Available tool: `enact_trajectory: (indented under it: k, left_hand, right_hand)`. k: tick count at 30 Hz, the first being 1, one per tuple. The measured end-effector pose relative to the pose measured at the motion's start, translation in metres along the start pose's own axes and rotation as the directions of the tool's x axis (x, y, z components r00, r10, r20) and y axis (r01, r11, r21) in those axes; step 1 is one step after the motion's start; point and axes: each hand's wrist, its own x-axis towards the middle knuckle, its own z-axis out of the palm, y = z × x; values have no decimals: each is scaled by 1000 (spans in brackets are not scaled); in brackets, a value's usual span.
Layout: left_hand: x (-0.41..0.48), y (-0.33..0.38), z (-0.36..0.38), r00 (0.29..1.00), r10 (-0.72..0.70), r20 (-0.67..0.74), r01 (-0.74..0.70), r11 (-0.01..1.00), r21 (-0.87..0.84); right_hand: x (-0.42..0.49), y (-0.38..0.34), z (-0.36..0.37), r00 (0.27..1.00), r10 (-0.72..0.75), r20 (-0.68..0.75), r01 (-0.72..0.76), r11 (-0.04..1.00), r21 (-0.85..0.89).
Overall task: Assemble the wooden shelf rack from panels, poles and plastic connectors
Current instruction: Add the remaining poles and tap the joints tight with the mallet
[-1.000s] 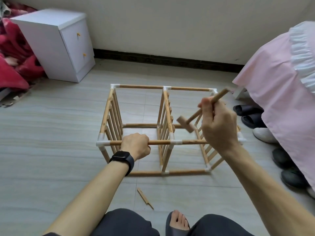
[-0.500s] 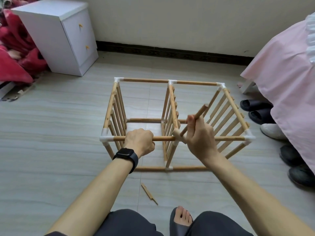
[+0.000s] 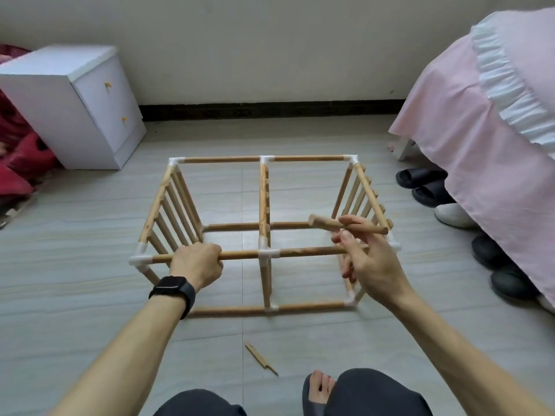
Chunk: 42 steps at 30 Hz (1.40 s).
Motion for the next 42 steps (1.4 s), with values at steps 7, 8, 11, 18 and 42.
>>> enact_trajectory:
  k: [7,8,11,18,42]
  left_hand:
    - [13,12,-59,981,117,154,-121,992,23]
    - [15,29,-66,975,198,103,-202,979,33]
    - [17,90,-76,906,423,-26,-423,906,12]
    - [-1,187,-18,938,342,-46,-345,935,-86]
    - [-9,189,-12,957,277,-88,-282,958,-49]
  right_hand:
    - [-62,37,-64,884,438,164,-468,814,345]
    - [-67,45,-66,883,466,61,-463,840,284]
    - [-76,61,-73,894,381,-238,-421,895,-148]
    - [-79,50,-98,892,185,-413,-426,655,-624]
    - [-87,54,-100,888,-128,-441,-222,721,-657]
